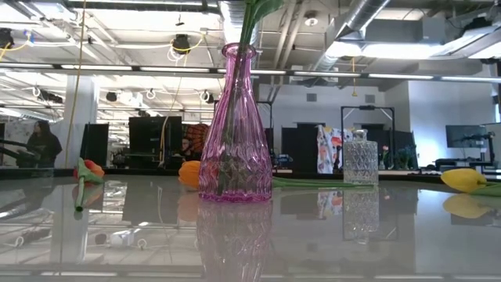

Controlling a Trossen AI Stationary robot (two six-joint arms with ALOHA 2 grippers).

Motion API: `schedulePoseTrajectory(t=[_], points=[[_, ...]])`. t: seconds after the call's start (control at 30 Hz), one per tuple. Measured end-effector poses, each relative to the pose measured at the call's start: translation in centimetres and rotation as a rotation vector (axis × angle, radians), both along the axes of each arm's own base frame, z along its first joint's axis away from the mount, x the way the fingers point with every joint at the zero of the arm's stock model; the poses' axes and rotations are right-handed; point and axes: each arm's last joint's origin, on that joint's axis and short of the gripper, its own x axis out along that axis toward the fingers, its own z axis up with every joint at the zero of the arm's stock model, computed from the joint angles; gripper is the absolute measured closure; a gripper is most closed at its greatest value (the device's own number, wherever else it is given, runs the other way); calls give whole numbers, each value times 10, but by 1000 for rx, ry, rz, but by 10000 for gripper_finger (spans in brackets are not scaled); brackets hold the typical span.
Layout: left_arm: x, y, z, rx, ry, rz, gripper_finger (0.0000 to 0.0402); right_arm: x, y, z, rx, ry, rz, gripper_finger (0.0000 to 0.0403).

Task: Sort flowers into vase by color
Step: Put the black flower into the violet vase

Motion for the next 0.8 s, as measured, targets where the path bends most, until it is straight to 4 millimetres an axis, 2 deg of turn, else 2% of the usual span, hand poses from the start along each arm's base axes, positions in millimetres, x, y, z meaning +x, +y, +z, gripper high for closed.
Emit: schedulePoseTrajectory(t=[0.1, 0.2, 0.37, 0.47, 0.57, 0.8], points=[[8, 28, 2, -122, -16, 152, 401, 10, -13, 7, -357, 32, -37, 148], [18, 54, 3, -261, -51, 253, 401, 25, -31, 12, -559, 105, -120, 148], [39, 83, -3, -419, -41, 200, 401, 57, -76, 21, -490, 116, -260, 148], [50, 99, -12, -508, -17, 271, 401, 72, -101, 28, -493, 127, -311, 148], [59, 116, -21, -570, 9, 314, 401, 84, -120, 37, -484, 121, -269, 148], [76, 143, -39, -652, 85, 255, 401, 102, -148, 53, -397, -42, -46, 148]])
